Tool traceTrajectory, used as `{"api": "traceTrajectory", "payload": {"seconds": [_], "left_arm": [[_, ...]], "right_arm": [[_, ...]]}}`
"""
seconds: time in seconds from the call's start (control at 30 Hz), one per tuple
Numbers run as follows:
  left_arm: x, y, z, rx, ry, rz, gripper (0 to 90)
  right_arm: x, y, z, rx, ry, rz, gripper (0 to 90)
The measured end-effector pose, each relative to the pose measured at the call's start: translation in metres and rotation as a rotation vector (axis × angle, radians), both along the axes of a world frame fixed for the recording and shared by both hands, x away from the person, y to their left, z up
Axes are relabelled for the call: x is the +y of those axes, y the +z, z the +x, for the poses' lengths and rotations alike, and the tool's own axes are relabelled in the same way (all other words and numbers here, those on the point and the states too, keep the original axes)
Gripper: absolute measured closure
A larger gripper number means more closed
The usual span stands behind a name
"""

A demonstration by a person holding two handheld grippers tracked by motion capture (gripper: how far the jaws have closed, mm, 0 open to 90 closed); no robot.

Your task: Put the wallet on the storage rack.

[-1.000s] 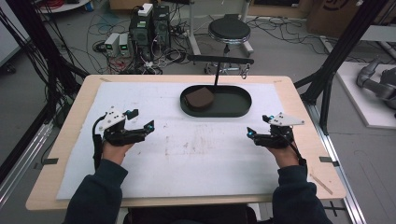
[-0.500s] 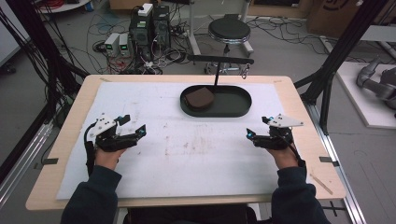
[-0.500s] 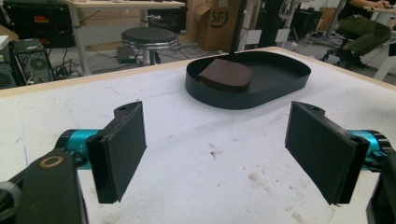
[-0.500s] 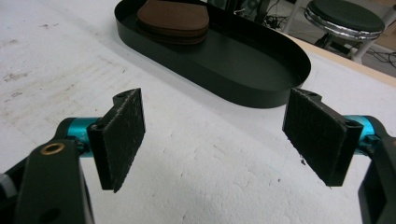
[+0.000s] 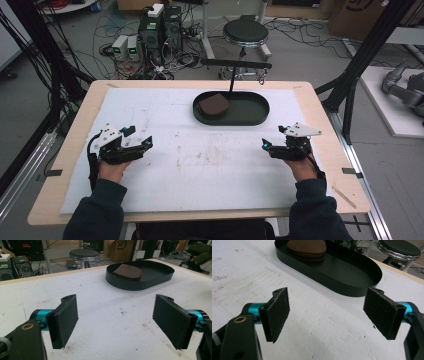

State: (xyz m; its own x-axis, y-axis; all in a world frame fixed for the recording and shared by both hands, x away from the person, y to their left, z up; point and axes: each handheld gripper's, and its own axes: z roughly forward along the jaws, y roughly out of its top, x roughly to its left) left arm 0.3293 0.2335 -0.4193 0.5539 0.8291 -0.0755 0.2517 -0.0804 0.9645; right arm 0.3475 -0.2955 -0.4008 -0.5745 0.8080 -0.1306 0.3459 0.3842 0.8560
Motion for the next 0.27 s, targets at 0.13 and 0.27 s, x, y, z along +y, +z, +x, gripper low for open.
{"api": "traceTrajectory", "payload": {"seconds": [0.13, 0.27], "left_arm": [[-0.0013, -0.0007, 0.0005, 0.006, -0.003, 0.007, 20.3], [-0.0015, -0.0016, 0.0019, 0.009, -0.004, 0.002, 20.3]], "right_arm": [[-0.0011, -0.0014, 0.0017, 0.005, -0.001, 0.001, 21.5], [-0.0009, -0.0025, 0.0028, 0.008, -0.001, 0.002, 21.5]]}}
